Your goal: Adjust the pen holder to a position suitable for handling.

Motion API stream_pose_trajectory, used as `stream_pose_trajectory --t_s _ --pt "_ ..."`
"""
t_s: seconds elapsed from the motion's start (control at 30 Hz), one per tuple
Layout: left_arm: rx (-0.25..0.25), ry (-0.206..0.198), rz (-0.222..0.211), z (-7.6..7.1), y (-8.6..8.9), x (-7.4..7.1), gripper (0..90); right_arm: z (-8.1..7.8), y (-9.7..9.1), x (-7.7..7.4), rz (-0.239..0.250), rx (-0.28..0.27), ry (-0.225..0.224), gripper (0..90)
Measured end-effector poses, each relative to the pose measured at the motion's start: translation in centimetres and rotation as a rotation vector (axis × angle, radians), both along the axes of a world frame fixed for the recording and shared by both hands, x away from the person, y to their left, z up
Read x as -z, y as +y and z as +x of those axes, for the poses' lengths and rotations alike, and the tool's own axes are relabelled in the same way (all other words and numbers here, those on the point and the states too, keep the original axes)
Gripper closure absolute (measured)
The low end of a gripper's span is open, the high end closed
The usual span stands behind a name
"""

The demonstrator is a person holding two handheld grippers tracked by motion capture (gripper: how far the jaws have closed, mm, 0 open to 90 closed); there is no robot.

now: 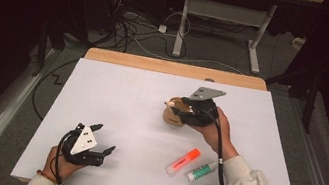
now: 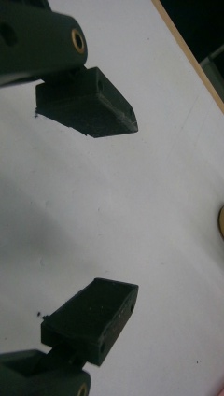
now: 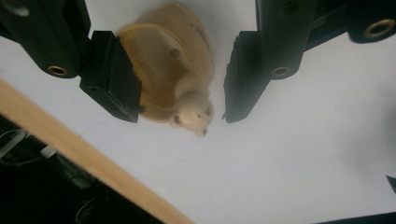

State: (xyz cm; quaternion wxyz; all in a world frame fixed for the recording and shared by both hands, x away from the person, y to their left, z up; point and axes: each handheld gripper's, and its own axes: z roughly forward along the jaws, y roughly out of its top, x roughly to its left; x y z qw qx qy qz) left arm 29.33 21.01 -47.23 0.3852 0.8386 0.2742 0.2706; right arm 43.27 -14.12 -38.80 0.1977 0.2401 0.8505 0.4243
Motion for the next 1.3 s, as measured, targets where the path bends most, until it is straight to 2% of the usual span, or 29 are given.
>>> stream_pose_trajectory --t_s 0.1,0.13,0.2,0.27,0.3,0.33,0.5,0.53,0.63,0.67,0.73,0.8,0.83,0.9,1.0,1.1,1.27,1.3 --pt "-0.003 0.002 -0.006 0.0 -0.1 0.0 19.1 -1.2 -1.4 -1.1 0.005 0.01 -0.07 45.8" --pt "-0.002 0.003 -0.001 0.0 -0.2 0.1 19.1 -2.0 -2.4 -1.7 0.025 -0.003 -0.095 47.2" --pt "0.003 0.001 0.021 0.0 -0.4 0.2 19.1 -2.7 -3.4 -2.0 0.068 -0.013 -0.112 46.8" --pt "0.005 0.005 0.035 0.1 -0.6 0.3 19.1 -3.1 -3.7 -2.1 0.06 -0.015 -0.127 45.5" --pt "0.005 0.005 0.034 0.1 -0.6 0.3 19.1 -3.9 -4.3 -2.1 0.045 -0.008 -0.165 44.2" --pt "0.005 0.006 0.037 0.1 -0.6 0.3 19.1 -4.2 -4.7 -2.1 0.046 -0.011 -0.174 43.9" --pt "0.003 0.004 0.052 0.1 -0.7 0.4 19.1 -5.3 -6.3 -2.0 0.07 0.002 -0.189 40.6" --pt "0.002 0.003 0.051 0.1 -0.7 0.4 19.1 -5.9 -7.1 -1.9 0.071 0.023 -0.211 38.7" --pt "0.008 0.004 0.05 0.1 -0.8 0.4 19.1 -6.4 -7.9 -1.9 0.087 0.032 -0.215 37.8" --pt "0.01 0.001 0.053 0.0 -0.8 0.4 19.1 -7.0 -8.7 -1.9 0.1 0.05 -0.235 36.3" --pt "0.013 -0.001 0.054 0.0 -0.9 0.3 19.1 -7.3 -9.2 -1.8 0.115 0.062 -0.247 36.6" --pt "0.016 -0.009 0.057 -0.2 -0.9 0.2 19.1 -7.7 -9.9 -1.8 0.108 0.062 -0.243 34.9" --pt "0.016 -0.01 0.058 -0.2 -0.8 0.2 19.1 -8.0 -10.2 -1.9 0.1 0.07 -0.256 34.2" --pt "0.015 -0.015 0.055 -0.3 -0.7 0.0 19.1 -8.5 -11.1 -1.8 0.128 0.076 -0.26 34.5" --pt "0.012 -0.022 0.044 -0.3 -0.5 -0.1 19.1 -9.3 -12.1 -1.8 0.105 0.09 -0.295 32.2" --pt "0.012 -0.026 0.048 -0.3 -0.5 -0.2 19.1 -9.7 -12.6 -1.7 0.1 0.106 -0.311 32.0" --pt "0.014 -0.029 0.052 -0.4 -0.4 -0.3 19.1 -10.5 -13.8 -0.8 0.086 0.116 -0.301 30.5" --pt "0.013 -0.03 0.054 -0.4 -0.5 -0.4 19.1 -10.9 -14.3 -0.4 0.081 0.126 -0.314 30.3"
